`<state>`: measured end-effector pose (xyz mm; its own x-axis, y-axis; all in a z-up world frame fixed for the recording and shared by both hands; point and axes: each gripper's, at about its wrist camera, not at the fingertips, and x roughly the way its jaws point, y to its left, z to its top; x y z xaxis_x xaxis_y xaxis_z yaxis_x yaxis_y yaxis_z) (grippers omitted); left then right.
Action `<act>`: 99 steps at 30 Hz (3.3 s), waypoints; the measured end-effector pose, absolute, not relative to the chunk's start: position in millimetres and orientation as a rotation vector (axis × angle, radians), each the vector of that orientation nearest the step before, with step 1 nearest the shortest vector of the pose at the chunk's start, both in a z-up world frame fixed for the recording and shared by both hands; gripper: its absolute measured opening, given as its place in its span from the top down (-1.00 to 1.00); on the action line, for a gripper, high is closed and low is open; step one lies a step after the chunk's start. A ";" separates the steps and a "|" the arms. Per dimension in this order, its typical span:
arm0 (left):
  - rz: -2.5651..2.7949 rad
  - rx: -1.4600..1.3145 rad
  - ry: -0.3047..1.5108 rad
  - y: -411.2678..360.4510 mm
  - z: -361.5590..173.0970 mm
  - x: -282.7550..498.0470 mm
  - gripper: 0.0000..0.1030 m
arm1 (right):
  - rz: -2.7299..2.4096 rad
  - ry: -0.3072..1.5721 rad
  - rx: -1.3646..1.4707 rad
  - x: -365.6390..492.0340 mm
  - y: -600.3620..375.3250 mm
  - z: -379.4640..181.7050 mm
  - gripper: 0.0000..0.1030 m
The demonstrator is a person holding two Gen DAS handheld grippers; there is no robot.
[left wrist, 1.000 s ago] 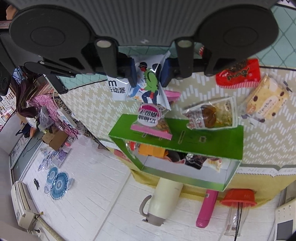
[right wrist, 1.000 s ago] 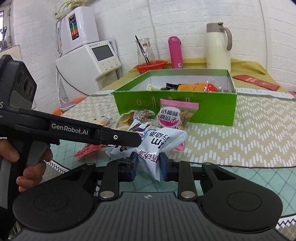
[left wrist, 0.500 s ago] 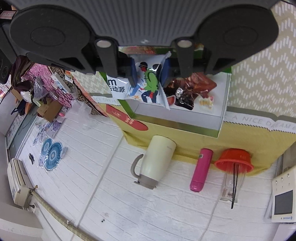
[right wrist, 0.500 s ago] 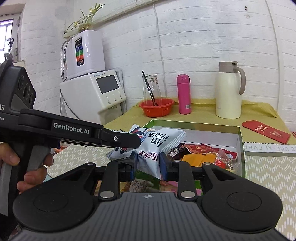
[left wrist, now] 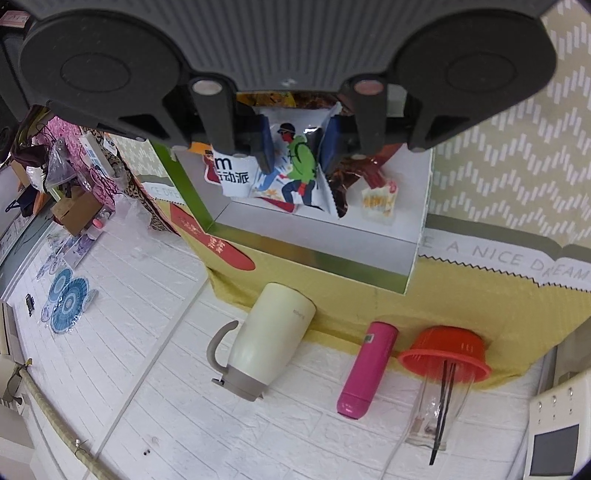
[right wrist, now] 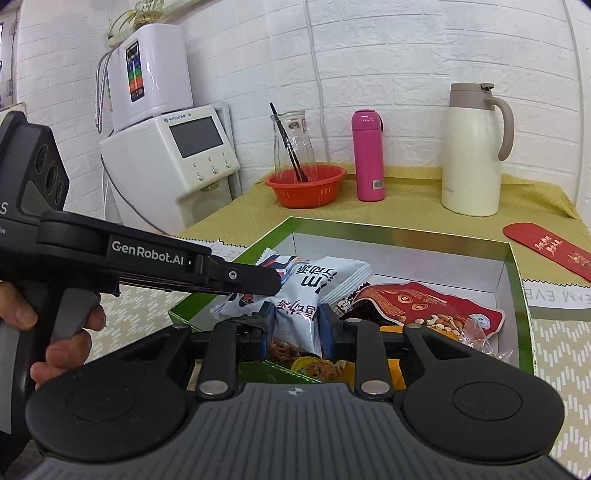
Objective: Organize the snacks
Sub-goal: 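Lift the white bag into the green box and open both grippers, then move both open grippers to the red candy packets beside the box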
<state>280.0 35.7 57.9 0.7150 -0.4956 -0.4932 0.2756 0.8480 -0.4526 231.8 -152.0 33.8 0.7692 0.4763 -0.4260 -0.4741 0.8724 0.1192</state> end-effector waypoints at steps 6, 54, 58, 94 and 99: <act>-0.431 -0.354 0.670 37.9 48.0 293.7 0.59 | 0.512 0.499 -0.022 245.8 -147.4 26.4 0.05; -0.109 -0.415 0.580 120.6 21.7 78.3 -0.84 | 0.519 0.372 0.008 88.7 -156.7 24.7 -1.00; -0.089 -0.423 0.608 130.2 9.9 70.7 -0.84 | 0.552 0.496 0.025 90.3 -134.3 1.5 -1.00; -0.501 -0.373 0.753 47.8 -6.1 124.1 -0.58 | 0.562 0.603 -0.004 83.9 -149.3 -25.8 0.15; -0.555 -0.341 0.791 31.6 -4.4 149.4 -0.20 | 0.571 0.587 -0.016 81.1 -152.3 -27.0 0.15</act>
